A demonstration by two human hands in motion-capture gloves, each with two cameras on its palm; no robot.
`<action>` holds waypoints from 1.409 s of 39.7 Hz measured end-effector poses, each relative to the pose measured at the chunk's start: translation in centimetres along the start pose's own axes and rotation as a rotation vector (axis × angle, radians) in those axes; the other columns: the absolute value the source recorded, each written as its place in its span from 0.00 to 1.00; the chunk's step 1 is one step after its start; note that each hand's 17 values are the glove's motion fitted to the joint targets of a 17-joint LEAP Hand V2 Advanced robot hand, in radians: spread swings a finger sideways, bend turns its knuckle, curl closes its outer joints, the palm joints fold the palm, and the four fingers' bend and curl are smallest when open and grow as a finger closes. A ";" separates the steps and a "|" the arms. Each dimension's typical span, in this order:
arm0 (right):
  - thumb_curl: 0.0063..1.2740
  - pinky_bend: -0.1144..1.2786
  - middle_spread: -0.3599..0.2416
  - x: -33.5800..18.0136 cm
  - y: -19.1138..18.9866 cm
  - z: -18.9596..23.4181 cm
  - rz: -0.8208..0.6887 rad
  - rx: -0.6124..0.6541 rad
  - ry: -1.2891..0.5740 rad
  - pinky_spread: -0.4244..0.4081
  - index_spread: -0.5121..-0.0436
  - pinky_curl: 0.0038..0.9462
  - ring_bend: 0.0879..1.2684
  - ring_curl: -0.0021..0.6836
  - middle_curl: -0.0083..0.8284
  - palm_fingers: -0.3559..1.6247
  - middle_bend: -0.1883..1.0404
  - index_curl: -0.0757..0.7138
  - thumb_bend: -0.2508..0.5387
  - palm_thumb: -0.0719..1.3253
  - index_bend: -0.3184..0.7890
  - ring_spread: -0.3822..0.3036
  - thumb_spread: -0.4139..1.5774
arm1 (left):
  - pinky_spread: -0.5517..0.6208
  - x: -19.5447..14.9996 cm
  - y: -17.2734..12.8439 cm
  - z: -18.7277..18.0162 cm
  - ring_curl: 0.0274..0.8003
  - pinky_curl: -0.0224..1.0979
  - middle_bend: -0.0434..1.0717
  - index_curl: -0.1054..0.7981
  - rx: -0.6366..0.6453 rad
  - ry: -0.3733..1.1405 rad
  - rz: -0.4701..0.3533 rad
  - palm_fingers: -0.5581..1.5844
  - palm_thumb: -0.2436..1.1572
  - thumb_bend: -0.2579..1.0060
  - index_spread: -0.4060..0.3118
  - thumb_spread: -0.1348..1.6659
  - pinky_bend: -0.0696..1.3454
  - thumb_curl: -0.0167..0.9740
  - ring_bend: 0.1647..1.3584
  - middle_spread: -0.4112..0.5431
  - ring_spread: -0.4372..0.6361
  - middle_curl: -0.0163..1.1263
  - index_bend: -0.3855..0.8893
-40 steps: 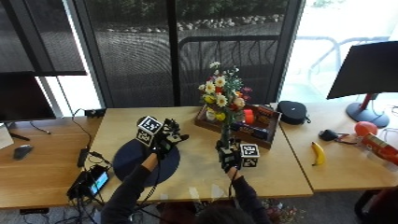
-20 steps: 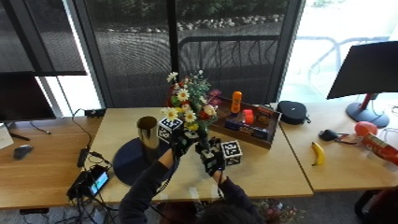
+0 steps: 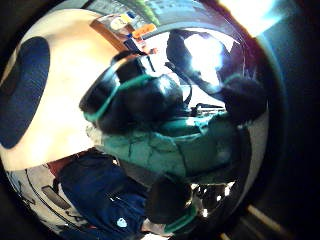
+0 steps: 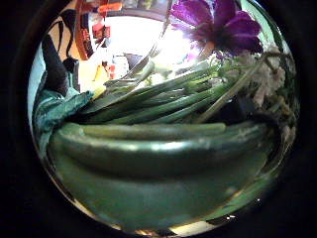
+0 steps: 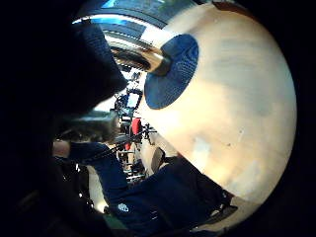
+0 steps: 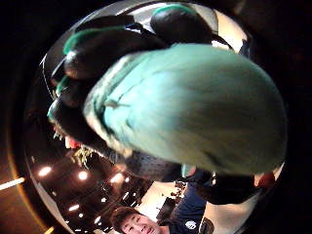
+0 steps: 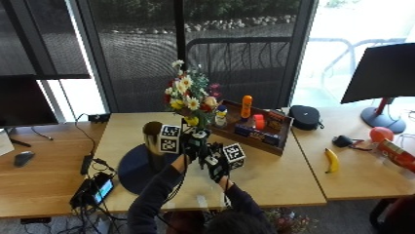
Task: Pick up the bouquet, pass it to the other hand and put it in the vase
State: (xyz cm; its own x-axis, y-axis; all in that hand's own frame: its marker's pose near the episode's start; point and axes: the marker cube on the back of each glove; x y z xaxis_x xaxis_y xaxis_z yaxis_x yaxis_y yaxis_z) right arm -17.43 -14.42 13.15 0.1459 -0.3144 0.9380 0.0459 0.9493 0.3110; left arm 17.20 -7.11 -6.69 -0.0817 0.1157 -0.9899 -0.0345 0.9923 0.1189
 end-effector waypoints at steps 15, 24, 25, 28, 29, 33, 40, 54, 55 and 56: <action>0.34 0.32 0.31 -1.8 -0.2 -4.5 -0.007 0.000 0.073 0.62 0.54 0.47 0.28 0.69 0.62 0.52 0.34 0.62 0.27 0.59 0.38 0.26 0.74 | 0.28 9.8 0.2 -6.2 0.44 0.35 0.49 0.61 0.264 0.014 0.094 0.79 0.89 0.18 0.26 0.29 0.24 0.67 0.26 0.18 0.14 0.47 0.56; 0.33 0.38 0.43 -3.1 -0.5 -6.4 -0.056 0.023 0.072 0.71 0.52 0.47 0.26 0.65 0.55 0.45 0.27 0.55 0.28 0.55 0.37 0.35 0.76 | 0.27 15.5 -0.6 -9.1 0.47 0.37 0.46 0.64 0.516 -0.031 0.164 0.80 0.90 0.18 0.24 0.25 0.23 0.70 0.24 0.16 0.13 0.48 0.54; 0.33 0.38 0.43 -3.1 -0.7 -6.7 -0.062 0.028 0.078 0.71 0.52 0.47 0.26 0.65 0.54 0.45 0.27 0.55 0.28 0.54 0.38 0.36 0.76 | 0.27 16.0 -0.6 -9.3 0.47 0.37 0.46 0.65 0.537 -0.038 0.169 0.80 0.90 0.18 0.24 0.25 0.23 0.71 0.24 0.16 0.13 0.48 0.53; 0.33 0.39 0.46 -2.9 -1.1 -7.3 -0.069 0.035 0.098 0.75 0.51 0.47 0.26 0.64 0.52 0.42 0.27 0.53 0.28 0.53 0.39 0.39 0.76 | 0.27 17.3 -0.5 -9.8 0.48 0.38 0.45 0.66 0.591 -0.071 0.180 0.81 0.90 0.18 0.24 0.24 0.23 0.72 0.23 0.16 0.13 0.48 0.53; 0.33 0.39 0.46 -2.9 -1.2 -7.5 -0.066 0.036 0.103 0.75 0.50 0.46 0.26 0.63 0.51 0.42 0.27 0.53 0.28 0.53 0.39 0.40 0.76 | 0.27 17.7 -0.3 -9.9 0.48 0.38 0.45 0.66 0.605 -0.084 0.181 0.81 0.90 0.18 0.23 0.24 0.23 0.72 0.23 0.16 0.13 0.48 0.52; 0.33 0.40 0.45 -2.8 -1.6 -8.1 -0.067 0.039 0.110 0.77 0.49 0.45 0.26 0.62 0.48 0.40 0.26 0.51 0.29 0.52 0.41 0.44 0.77 | 0.26 18.5 -0.1 -10.3 0.49 0.39 0.45 0.67 0.629 -0.106 0.183 0.81 0.89 0.18 0.23 0.23 0.23 0.73 0.23 0.16 0.12 0.48 0.51; 0.33 0.42 0.41 -2.6 -1.6 -9.6 -0.049 0.062 0.134 0.79 0.45 0.44 0.27 0.60 0.43 0.38 0.26 0.50 0.29 0.52 0.41 0.47 0.77 | 0.26 19.1 -1.3 -11.7 0.51 0.40 0.44 0.69 0.675 -0.095 0.176 0.81 0.89 0.18 0.23 0.23 0.22 0.75 0.22 0.16 0.12 0.49 0.50; 0.33 0.42 0.45 -3.6 -0.7 -12.0 -0.011 0.129 0.159 0.80 0.40 0.42 0.28 0.56 0.39 0.38 0.28 0.49 0.29 0.52 0.42 0.50 0.78 | 0.26 17.6 -3.5 -17.3 0.53 0.41 0.43 0.73 0.798 -0.060 0.144 0.81 0.89 0.18 0.22 0.22 0.21 0.78 0.20 0.15 0.12 0.50 0.47; 0.33 0.42 0.46 -3.6 -0.7 -12.2 -0.007 0.136 0.159 0.80 0.40 0.42 0.28 0.56 0.39 0.38 0.28 0.49 0.29 0.52 0.42 0.50 0.78 | 0.26 17.4 -3.7 -17.8 0.53 0.41 0.43 0.73 0.804 -0.059 0.139 0.81 0.89 0.18 0.22 0.22 0.21 0.78 0.20 0.15 0.12 0.50 0.47; 0.33 0.42 0.46 -3.5 -0.7 -12.3 -0.004 0.141 0.160 0.80 0.39 0.41 0.28 0.56 0.39 0.38 0.28 0.49 0.29 0.52 0.42 0.50 0.78 | 0.26 17.2 -4.0 -18.2 0.54 0.41 0.43 0.74 0.808 -0.057 0.134 0.81 0.89 0.18 0.22 0.22 0.21 0.78 0.20 0.15 0.12 0.50 0.47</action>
State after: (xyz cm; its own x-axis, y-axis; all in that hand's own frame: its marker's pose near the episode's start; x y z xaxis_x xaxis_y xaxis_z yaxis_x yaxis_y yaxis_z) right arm -5.82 -13.94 7.73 0.3018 -0.3031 0.9039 -0.0900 0.9348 0.3435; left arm -2.23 -9.84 -22.76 0.0174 0.2163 -0.9762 0.7015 0.6931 0.1660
